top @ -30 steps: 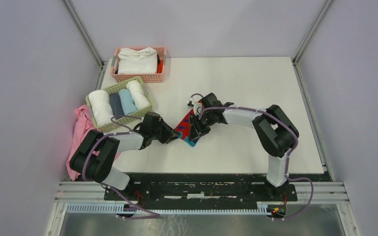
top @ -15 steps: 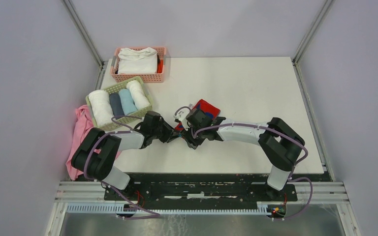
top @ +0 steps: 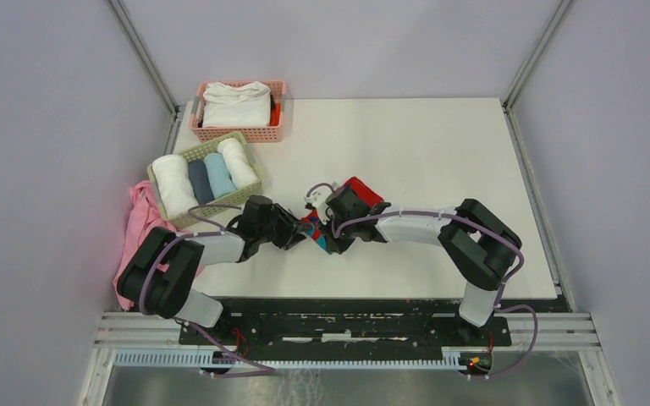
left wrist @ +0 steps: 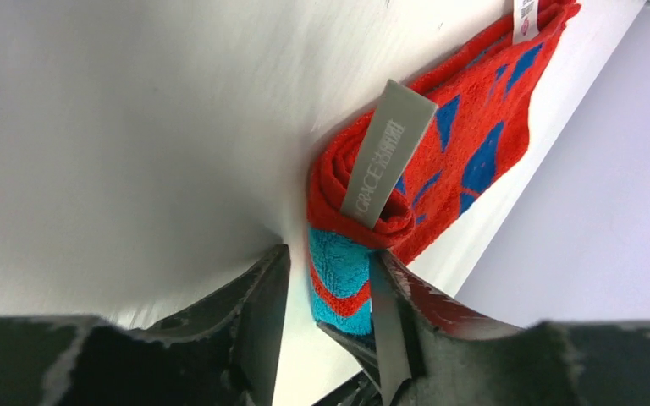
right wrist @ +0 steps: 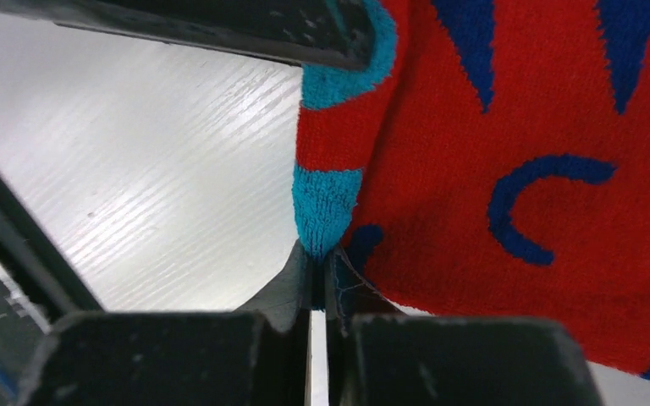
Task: Roll the towels
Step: Roll the towel at the center of the board.
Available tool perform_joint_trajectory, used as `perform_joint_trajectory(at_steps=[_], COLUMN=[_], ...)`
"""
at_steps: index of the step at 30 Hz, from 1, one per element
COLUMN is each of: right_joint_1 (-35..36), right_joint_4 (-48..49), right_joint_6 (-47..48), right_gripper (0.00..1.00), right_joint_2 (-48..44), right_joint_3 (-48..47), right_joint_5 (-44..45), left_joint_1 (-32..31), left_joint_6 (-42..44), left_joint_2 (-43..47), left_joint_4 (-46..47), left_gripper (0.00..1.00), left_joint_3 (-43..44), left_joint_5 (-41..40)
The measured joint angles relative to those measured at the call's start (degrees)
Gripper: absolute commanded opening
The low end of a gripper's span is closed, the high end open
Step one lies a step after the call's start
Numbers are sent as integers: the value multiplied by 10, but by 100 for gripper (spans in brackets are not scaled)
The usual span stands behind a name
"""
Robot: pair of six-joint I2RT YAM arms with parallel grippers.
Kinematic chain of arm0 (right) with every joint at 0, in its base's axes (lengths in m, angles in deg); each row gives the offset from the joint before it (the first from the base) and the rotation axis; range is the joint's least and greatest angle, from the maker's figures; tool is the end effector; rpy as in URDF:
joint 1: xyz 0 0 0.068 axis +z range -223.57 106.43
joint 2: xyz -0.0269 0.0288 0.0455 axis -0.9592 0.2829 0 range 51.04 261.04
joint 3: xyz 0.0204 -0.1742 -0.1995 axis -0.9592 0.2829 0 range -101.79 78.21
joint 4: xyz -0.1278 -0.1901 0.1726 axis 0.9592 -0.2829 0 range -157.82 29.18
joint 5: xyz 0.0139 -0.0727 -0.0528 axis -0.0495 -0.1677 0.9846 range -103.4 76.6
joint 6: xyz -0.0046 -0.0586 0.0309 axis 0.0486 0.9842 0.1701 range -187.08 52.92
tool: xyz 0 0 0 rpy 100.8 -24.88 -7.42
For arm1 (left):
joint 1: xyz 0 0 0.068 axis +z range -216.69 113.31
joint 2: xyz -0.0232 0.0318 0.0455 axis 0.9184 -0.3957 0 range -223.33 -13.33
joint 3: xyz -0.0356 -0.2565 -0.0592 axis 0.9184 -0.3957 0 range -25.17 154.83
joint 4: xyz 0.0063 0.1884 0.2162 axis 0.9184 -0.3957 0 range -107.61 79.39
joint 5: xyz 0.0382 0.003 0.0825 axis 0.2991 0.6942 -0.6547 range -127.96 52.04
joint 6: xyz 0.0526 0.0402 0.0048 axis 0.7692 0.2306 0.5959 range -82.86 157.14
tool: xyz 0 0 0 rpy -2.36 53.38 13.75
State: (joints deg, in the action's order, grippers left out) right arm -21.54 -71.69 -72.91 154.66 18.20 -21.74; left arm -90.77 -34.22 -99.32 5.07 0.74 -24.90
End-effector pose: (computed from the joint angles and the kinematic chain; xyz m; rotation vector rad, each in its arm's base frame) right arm 0.2351 0.3137 0.1161 -1.0798 2.3762 0.5709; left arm 0.2500 -0.1248 0.0760 -0.9230 2.4190 -1.0033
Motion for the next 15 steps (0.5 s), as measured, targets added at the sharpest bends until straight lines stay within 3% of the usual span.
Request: perform_joint_trajectory(at_steps=[7,15], right_joint_1=[-110,-188], right_joint_4=[93,248], right_joint_6=[-109,-279], right_gripper=[1,0], right_joint_2=[-5,99], right_joint_3=[73,87], right_joint_5=[-199,-420], left_joint_1=[0,0], left_joint_6=[-14,-15], left_joint_2=[55,45], left_joint_4=[-15,-1], left_gripper=[62,62], left_joint_3=[-30,-29], left_joint_5=[0,15])
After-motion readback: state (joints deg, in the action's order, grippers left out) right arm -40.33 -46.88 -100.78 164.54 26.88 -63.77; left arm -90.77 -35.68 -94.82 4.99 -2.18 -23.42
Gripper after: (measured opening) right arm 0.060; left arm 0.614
